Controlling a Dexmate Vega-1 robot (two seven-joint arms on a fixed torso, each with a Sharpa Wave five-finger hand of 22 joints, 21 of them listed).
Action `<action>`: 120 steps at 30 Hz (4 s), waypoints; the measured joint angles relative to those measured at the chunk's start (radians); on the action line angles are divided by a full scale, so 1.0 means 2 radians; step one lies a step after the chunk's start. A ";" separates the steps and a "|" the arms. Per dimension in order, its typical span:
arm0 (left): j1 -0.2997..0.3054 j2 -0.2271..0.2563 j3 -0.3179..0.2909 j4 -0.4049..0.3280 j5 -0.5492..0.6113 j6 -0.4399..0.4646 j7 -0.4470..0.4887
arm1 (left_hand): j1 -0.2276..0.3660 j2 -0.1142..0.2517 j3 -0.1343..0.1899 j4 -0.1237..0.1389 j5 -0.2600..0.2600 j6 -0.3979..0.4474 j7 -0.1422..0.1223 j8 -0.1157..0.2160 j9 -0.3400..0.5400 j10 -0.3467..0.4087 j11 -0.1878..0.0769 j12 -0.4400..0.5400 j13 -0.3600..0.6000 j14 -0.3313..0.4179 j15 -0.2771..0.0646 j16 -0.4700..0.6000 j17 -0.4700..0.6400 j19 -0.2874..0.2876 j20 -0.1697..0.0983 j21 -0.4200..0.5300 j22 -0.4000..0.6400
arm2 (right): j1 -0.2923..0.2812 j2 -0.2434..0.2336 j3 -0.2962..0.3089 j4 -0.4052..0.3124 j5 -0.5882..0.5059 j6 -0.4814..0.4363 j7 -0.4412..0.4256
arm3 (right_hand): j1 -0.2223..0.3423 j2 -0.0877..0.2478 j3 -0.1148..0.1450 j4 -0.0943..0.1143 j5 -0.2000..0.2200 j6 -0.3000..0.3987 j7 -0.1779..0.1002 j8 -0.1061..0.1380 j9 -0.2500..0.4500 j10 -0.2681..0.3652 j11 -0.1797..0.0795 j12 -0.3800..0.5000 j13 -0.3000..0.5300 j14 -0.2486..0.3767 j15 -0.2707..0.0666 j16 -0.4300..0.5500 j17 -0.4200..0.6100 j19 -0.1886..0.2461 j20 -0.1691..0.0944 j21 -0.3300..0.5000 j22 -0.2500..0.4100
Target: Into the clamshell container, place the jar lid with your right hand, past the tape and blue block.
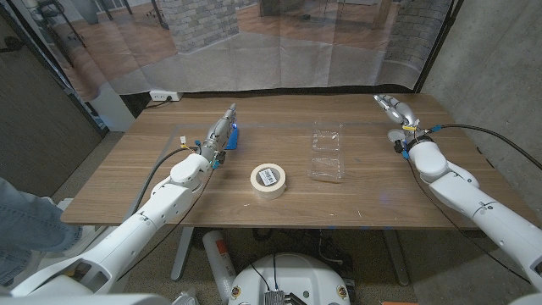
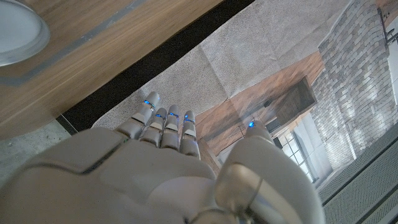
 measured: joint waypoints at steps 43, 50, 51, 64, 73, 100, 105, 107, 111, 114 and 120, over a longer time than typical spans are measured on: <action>0.027 0.013 -0.011 -0.029 -0.003 -0.001 0.013 | 0.002 0.002 -0.002 -0.002 0.000 0.005 0.002 0.000 0.000 0.002 0.002 -0.002 0.000 0.000 0.000 0.000 0.001 0.000 0.000 -0.005 0.000 | 0.007 -0.020 -0.017 -0.017 -0.056 -0.076 -0.045 | 0.054 0.023 0.024 -0.031 0.000 0.001 -0.012 0.000 0.000 0.003 -0.002 -0.004 0.000 0.007 -0.002 -0.006 0.000 0.011 -0.002 -0.020 0.000; 0.030 0.016 -0.013 -0.034 -0.003 -0.001 0.014 | 0.002 0.002 -0.002 -0.002 0.000 0.005 0.002 0.000 0.000 0.002 0.002 -0.002 0.000 0.000 0.000 0.000 0.001 -0.003 0.003 -0.005 0.000 | 0.002 -0.025 -0.017 -0.027 -0.063 -0.093 -0.052 | 0.057 0.020 0.022 -0.033 -0.002 0.001 -0.012 0.000 0.000 0.006 -0.005 -0.004 0.000 0.011 0.002 -0.005 0.000 0.014 0.001 -0.024 0.000; 0.030 0.017 -0.013 -0.035 -0.003 -0.002 0.014 | 0.002 0.002 -0.002 -0.002 0.000 0.005 0.002 0.000 0.000 0.002 0.002 -0.002 0.000 0.000 0.000 0.000 0.001 -0.003 0.003 -0.005 0.000 | 0.001 -0.026 -0.017 -0.029 -0.064 -0.096 -0.053 | 0.057 0.020 0.022 -0.033 -0.002 0.001 -0.012 0.000 0.000 0.007 -0.005 -0.004 0.000 0.011 0.002 -0.005 0.000 0.017 0.001 -0.024 0.000; 0.030 0.018 -0.014 -0.037 -0.002 -0.002 0.014 | 0.002 0.002 -0.002 -0.002 0.000 0.005 0.002 0.000 0.000 0.002 0.002 -0.004 0.000 0.000 0.000 0.000 0.001 -0.003 0.003 -0.005 0.000 | -0.005 -0.033 -0.017 -0.046 -0.078 -0.130 -0.067 | 0.062 0.014 0.020 -0.038 -0.004 0.001 -0.024 0.000 0.003 0.011 -0.009 -0.006 0.000 0.013 0.005 -0.005 0.000 0.029 0.009 -0.028 0.000; 0.030 0.017 -0.013 -0.036 -0.001 -0.003 0.013 | 0.002 0.002 -0.002 -0.002 0.000 0.005 0.002 0.000 0.000 0.004 -0.001 -0.004 0.000 0.000 0.000 0.000 0.001 -0.003 0.003 -0.005 0.000 | -0.008 -0.038 -0.019 -0.052 -0.086 -0.150 -0.073 | 0.062 0.014 0.022 -0.040 -0.004 0.009 -0.039 0.000 0.003 0.009 -0.032 -0.008 0.000 0.014 0.015 -0.005 0.000 0.027 0.025 -0.039 0.000; 0.041 0.018 -0.016 -0.044 0.001 -0.006 0.021 | 0.005 0.005 -0.003 -0.003 0.000 0.008 -0.001 0.000 0.000 0.004 -0.001 -0.004 0.000 0.002 -0.002 0.000 0.001 -0.003 0.003 -0.007 0.000 | -0.001 -0.055 -0.039 -0.082 -0.113 -0.238 -0.062 | 0.072 0.000 0.016 -0.050 -0.003 -0.020 -0.052 -0.007 0.003 -0.025 -0.025 -0.023 0.002 -0.014 0.033 -0.012 0.000 0.025 0.098 -0.066 0.000; 0.042 0.018 -0.017 -0.045 0.000 -0.007 0.021 | 0.005 0.005 -0.004 -0.004 0.000 0.008 -0.001 0.000 0.000 0.004 -0.001 -0.004 0.000 0.002 -0.002 0.000 0.001 -0.003 0.003 -0.007 0.000 | 0.003 -0.060 -0.046 -0.091 -0.118 -0.258 -0.053 | 0.074 -0.002 0.018 -0.053 -0.002 -0.026 -0.051 -0.010 0.003 -0.034 -0.016 -0.023 0.002 -0.021 0.035 -0.014 0.000 0.024 0.106 -0.072 0.000; 0.042 0.018 -0.017 -0.045 0.000 -0.007 0.022 | 0.005 0.005 -0.005 -0.005 0.000 0.008 -0.001 0.000 0.000 0.004 -0.001 -0.004 0.000 0.003 -0.001 0.000 0.001 -0.003 0.003 -0.007 0.000 | 0.004 -0.061 -0.047 -0.093 -0.121 -0.264 -0.050 | 0.074 -0.002 0.017 -0.054 -0.002 -0.028 -0.049 -0.010 0.003 -0.036 -0.014 -0.026 0.002 -0.024 0.038 -0.014 0.000 0.021 0.109 -0.074 0.000; 0.043 0.019 -0.017 -0.046 0.000 -0.007 0.022 | 0.007 0.007 -0.005 -0.005 0.000 0.008 -0.001 0.000 0.000 0.004 -0.001 -0.004 0.000 0.003 0.000 0.000 0.001 -0.003 0.003 -0.007 0.000 | 0.007 -0.064 -0.051 -0.097 -0.126 -0.280 -0.043 | 0.078 -0.005 0.018 -0.057 0.000 -0.033 -0.051 -0.010 0.003 -0.040 -0.011 -0.026 0.002 -0.024 0.038 -0.014 0.000 0.019 0.115 -0.077 0.000; 0.043 0.019 -0.017 -0.047 0.000 -0.007 0.023 | 0.007 0.007 -0.005 -0.005 0.000 0.008 -0.001 0.000 0.000 0.004 -0.001 -0.004 0.000 0.003 0.000 0.000 0.001 -0.003 0.003 -0.007 0.000 | 0.010 -0.066 -0.055 -0.101 -0.128 -0.285 -0.039 | 0.078 -0.005 0.018 -0.057 0.000 -0.035 -0.049 -0.010 0.003 -0.040 -0.011 -0.026 0.002 -0.024 0.038 -0.014 0.000 0.014 0.120 -0.081 0.000; 0.045 0.021 -0.019 -0.051 0.001 -0.007 0.025 | 0.007 0.007 -0.005 -0.005 0.000 0.008 -0.001 0.000 0.000 0.004 -0.001 -0.004 0.000 0.003 0.000 0.000 0.001 -0.003 0.003 -0.007 0.000 | 0.013 -0.069 -0.059 -0.106 -0.131 -0.297 -0.033 | 0.080 -0.008 0.016 -0.058 0.000 -0.038 -0.052 -0.010 0.003 -0.040 -0.011 -0.026 0.002 -0.027 0.036 -0.014 0.000 0.012 0.122 -0.085 0.000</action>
